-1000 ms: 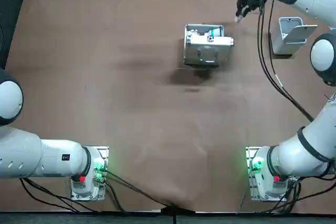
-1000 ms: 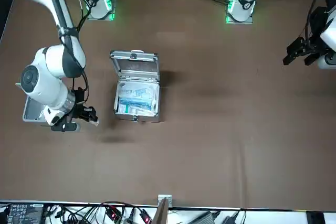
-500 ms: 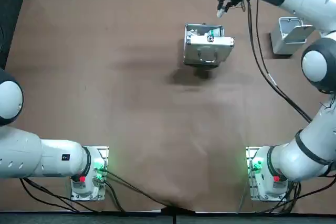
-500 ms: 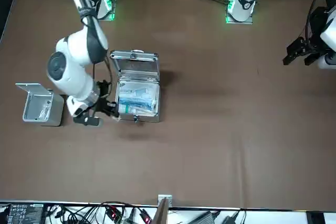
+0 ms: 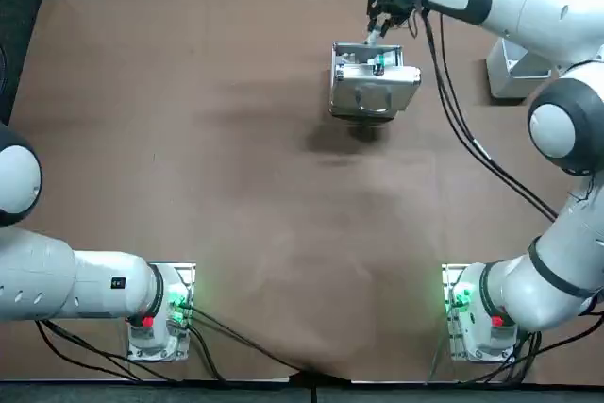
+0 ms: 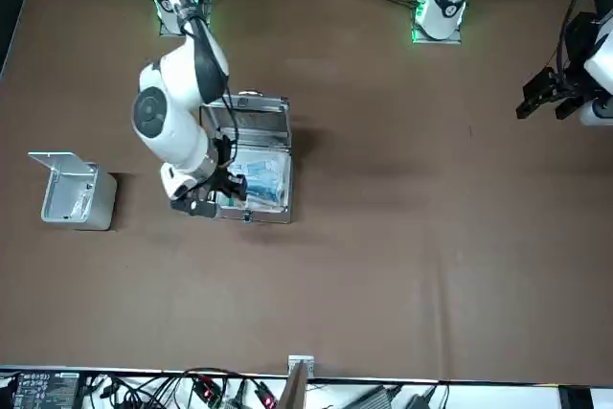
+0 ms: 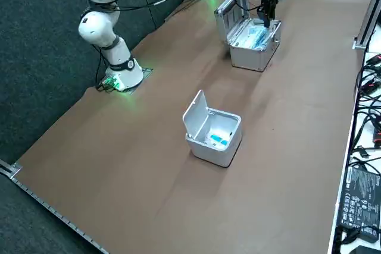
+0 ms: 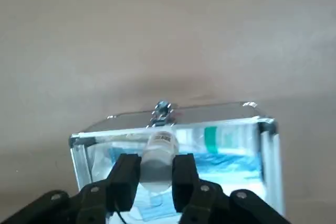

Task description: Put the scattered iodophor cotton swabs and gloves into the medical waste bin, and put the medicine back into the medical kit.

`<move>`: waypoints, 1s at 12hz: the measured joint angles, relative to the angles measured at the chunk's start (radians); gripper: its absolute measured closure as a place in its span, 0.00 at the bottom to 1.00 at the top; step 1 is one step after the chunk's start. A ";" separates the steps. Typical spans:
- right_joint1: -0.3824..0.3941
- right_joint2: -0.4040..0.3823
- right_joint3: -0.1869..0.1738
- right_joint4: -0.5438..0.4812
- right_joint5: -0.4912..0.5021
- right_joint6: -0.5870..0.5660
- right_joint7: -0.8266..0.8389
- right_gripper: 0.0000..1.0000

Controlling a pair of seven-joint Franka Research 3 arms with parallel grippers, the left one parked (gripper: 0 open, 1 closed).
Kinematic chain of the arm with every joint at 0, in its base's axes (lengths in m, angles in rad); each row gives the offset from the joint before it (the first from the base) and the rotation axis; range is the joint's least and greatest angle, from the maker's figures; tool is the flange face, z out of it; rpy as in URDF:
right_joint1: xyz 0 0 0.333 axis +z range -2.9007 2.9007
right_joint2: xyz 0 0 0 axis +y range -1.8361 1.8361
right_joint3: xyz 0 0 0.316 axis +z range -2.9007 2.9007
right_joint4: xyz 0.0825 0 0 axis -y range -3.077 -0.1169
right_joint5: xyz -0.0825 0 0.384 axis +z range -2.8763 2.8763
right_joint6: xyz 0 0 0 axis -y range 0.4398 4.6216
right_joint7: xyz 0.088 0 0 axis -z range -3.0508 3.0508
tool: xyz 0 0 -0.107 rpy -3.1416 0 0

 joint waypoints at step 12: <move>0.084 0.077 -0.009 0.000 -0.023 0.069 0.121 0.63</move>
